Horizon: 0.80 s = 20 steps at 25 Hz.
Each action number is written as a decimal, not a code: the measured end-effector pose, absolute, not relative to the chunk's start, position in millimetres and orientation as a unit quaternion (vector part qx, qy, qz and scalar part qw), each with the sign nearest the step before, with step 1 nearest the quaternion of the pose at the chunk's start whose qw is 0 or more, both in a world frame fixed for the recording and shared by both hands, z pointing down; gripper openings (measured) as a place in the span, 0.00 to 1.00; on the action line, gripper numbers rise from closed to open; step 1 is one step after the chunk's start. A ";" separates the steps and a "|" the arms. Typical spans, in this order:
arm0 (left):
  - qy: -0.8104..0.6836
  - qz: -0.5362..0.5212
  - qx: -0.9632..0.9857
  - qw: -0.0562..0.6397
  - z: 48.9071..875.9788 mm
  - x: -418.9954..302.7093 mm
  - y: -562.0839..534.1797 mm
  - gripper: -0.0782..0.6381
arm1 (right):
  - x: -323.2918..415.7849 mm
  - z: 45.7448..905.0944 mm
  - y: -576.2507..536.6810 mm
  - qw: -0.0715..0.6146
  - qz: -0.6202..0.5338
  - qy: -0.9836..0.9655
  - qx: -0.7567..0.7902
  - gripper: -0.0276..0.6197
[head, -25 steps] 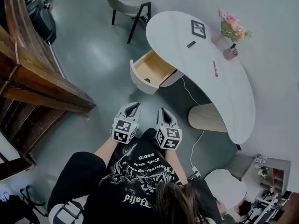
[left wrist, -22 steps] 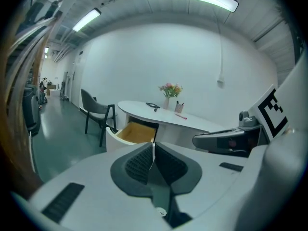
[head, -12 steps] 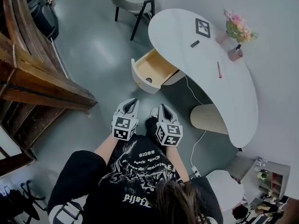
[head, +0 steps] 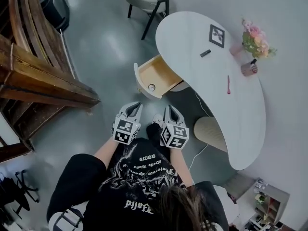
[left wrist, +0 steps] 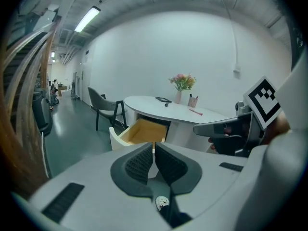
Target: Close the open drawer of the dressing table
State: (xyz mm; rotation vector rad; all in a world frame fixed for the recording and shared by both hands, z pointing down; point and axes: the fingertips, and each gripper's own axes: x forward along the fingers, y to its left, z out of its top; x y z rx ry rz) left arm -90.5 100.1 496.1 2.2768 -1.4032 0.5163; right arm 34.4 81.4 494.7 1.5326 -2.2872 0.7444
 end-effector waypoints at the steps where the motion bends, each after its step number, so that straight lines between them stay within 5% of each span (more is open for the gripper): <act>1: -0.509 0.187 0.813 0.212 498.8 -89.4 95.8 0.15 | 35.4 496.0 75.1 0.147 0.259 -0.797 0.526 0.08; 20: -0.626 0.191 0.708 0.265 534.6 -75.2 23.6 0.15 | 59.7 519.8 -31.9 0.181 0.271 -0.850 0.414 0.08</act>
